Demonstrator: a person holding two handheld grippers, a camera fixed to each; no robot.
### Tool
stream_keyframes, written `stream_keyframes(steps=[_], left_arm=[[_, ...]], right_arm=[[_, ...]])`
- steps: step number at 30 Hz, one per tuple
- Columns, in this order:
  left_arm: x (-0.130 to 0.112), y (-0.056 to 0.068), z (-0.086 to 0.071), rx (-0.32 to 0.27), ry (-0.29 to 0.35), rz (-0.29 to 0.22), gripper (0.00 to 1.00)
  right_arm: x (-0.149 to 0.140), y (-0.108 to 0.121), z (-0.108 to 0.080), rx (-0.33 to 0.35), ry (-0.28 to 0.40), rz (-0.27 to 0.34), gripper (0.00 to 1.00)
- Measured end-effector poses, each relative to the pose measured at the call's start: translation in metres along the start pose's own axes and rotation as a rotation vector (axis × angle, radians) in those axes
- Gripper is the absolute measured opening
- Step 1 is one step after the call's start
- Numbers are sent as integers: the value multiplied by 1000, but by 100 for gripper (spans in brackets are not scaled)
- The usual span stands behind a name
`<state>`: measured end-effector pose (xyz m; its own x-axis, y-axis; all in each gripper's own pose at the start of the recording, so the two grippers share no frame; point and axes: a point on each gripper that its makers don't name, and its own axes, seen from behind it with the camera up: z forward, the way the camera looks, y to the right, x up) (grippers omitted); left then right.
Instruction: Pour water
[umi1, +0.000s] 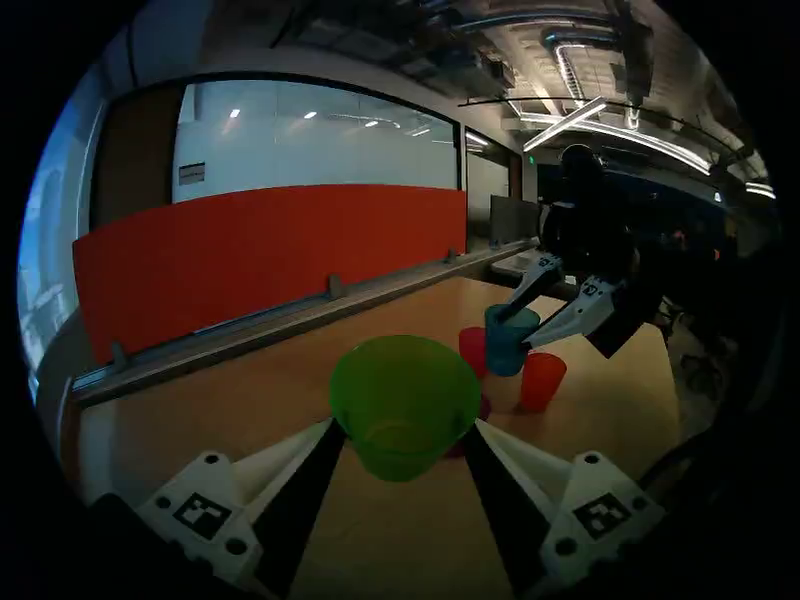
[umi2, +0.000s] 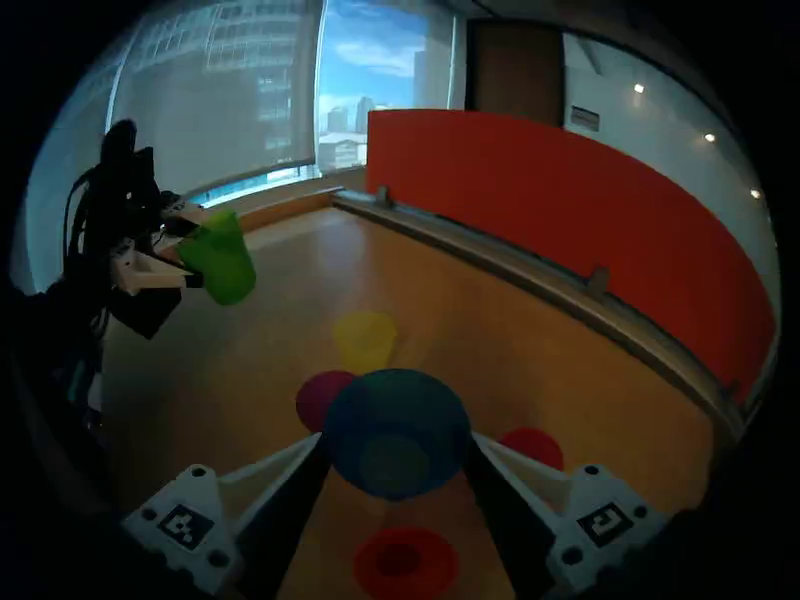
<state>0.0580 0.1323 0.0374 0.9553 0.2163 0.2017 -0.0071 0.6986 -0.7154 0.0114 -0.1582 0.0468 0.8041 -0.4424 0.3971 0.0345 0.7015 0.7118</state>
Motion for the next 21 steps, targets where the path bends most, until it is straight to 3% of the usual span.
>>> stream_keyframes(steps=[21], left_arm=[[15, 12, -7, 3, 8, 18, 81]], right_arm=[[75, -15, -54, -36, 331, -33, 90]])
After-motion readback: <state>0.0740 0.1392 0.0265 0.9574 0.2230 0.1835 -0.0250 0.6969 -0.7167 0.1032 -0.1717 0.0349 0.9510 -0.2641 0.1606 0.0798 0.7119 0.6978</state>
